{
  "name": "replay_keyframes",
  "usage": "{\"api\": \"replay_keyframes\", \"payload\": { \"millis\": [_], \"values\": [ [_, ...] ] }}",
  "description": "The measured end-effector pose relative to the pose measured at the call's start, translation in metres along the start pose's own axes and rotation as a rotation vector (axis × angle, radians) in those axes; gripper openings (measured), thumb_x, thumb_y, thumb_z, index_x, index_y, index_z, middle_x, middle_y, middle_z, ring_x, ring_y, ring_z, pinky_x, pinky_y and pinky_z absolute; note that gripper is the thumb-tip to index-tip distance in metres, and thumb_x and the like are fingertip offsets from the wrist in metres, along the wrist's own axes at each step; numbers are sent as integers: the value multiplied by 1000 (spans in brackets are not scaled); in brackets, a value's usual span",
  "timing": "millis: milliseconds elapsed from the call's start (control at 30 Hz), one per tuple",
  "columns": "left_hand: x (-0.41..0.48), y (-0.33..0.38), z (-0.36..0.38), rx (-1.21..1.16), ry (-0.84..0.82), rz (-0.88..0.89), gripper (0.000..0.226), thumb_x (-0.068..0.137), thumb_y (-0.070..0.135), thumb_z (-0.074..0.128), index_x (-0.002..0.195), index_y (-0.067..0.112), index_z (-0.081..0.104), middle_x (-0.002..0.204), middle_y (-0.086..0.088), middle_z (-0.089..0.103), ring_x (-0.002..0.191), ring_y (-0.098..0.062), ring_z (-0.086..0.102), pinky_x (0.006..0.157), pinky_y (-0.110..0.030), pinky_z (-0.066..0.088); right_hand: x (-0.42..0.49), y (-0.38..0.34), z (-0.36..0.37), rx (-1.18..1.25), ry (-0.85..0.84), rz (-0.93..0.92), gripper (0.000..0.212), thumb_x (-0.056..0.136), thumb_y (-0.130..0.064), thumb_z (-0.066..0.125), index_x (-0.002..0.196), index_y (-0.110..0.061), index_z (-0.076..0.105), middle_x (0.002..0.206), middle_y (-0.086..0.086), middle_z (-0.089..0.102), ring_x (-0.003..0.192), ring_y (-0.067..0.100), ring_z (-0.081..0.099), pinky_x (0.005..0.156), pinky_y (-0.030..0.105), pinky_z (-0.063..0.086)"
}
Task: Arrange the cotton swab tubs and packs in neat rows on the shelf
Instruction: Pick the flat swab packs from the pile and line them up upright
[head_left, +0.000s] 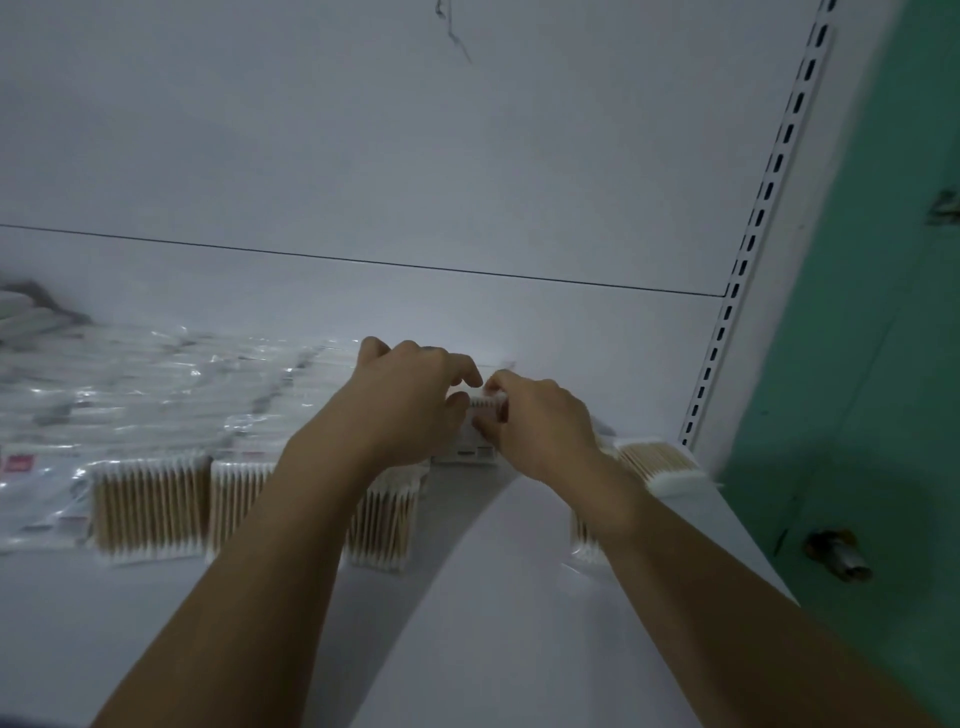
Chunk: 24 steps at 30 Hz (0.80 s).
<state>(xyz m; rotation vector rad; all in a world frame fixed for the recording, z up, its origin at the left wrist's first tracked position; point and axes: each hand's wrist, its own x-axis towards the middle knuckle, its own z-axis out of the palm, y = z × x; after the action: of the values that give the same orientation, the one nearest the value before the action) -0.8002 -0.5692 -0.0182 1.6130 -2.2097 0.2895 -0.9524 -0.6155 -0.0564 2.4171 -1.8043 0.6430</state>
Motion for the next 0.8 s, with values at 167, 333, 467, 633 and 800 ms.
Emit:
{"api": "replay_keyframes", "payload": {
  "millis": [167, 333, 467, 633, 800],
  "values": [
    [-2, 12, 0, 56, 60, 75, 31, 99, 36, 43, 129, 35, 54, 126, 10, 61, 115, -15, 52, 101, -37, 25, -10, 31, -37, -20, 33, 21, 68, 92, -43, 60, 150, -37, 25, 130, 0, 60, 116, 24, 57, 93, 38, 47],
    [-4, 36, 14, 21, 134, 241, 25, 96, 32, 50, 114, 28, 65, 109, 6, 69, 102, -21, 61, 93, -39, 30, -30, 77, -41, 15, -101, 135, 54, 88, -48, 65, 136, -28, 51, 134, -3, 58, 120, 19, 53, 101, 37, 42],
    [-3, 42, 18, 41, 147, 262, 25, 95, 34, 51, 113, 27, 67, 108, 6, 70, 98, -21, 63, 92, -40, 32, -26, 76, -20, -99, -177, 106, 54, 83, -68, 58, 118, -27, 59, 115, -3, 63, 106, 20, 56, 90, 38, 35],
    [2, 43, 19, 19, 149, 266, 25, 97, 36, 49, 115, 29, 64, 110, 9, 70, 100, -17, 63, 93, -36, 29, -21, 64, -15, -165, -188, 119, 53, 76, -70, 64, 96, -22, 53, 94, -1, 60, 83, 18, 53, 75, 32, 37],
    [13, 34, 6, 72, 67, 246, 28, 98, 39, 46, 121, 31, 60, 111, 12, 68, 104, -14, 61, 95, -34, 29, -28, 51, -13, -189, -218, 127, 52, 73, -59, 74, 102, -19, 56, 94, -2, 57, 87, 18, 54, 72, 30, 39]
  ]
}}
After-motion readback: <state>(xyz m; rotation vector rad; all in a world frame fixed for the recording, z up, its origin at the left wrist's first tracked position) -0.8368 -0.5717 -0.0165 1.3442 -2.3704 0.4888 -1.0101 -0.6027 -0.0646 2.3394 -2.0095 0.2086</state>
